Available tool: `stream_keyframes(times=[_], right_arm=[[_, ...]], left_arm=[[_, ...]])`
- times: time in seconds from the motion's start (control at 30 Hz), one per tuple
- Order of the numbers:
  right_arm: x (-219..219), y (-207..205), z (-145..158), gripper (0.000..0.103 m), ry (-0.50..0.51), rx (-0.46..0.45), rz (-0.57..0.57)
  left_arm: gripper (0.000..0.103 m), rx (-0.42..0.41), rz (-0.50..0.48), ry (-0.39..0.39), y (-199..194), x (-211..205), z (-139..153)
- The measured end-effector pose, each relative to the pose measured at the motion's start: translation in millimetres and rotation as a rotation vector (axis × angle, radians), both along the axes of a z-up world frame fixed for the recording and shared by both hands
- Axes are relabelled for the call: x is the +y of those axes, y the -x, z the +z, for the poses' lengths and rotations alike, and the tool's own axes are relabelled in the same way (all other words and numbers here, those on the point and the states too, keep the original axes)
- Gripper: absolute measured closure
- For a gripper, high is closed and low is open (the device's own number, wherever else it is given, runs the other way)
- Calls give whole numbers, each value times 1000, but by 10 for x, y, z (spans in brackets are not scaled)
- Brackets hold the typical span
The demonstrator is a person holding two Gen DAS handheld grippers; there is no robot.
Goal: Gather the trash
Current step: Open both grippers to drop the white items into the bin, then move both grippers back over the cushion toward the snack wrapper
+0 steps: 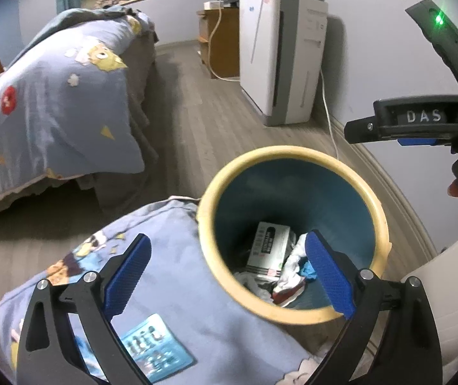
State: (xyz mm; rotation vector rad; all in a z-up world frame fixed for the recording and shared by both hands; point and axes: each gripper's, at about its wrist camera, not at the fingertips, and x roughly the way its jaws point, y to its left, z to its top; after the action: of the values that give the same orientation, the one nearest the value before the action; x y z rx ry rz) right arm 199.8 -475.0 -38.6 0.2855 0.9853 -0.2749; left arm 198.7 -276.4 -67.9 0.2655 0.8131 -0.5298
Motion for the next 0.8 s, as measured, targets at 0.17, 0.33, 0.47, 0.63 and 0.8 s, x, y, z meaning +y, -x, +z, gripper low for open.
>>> stream_keyframes(times=[0.17, 0.33, 0.47, 0.63, 0.8], right_arm=[[160, 25, 125, 6, 3, -23, 29], [375, 21, 220, 6, 9, -37, 71], [565, 17, 277, 6, 16, -48, 109], [894, -21, 359, 6, 32, -57, 179], [1217, -35, 448, 6, 41, -74, 236]], left_arm=[[5, -37, 39, 0, 99, 195, 258], [5, -25, 67, 7, 281, 481, 411], [5, -72, 55, 41, 528, 791, 579], [5, -105, 124, 32, 700, 1269, 788], [5, -100, 229, 10, 801, 1847, 926]])
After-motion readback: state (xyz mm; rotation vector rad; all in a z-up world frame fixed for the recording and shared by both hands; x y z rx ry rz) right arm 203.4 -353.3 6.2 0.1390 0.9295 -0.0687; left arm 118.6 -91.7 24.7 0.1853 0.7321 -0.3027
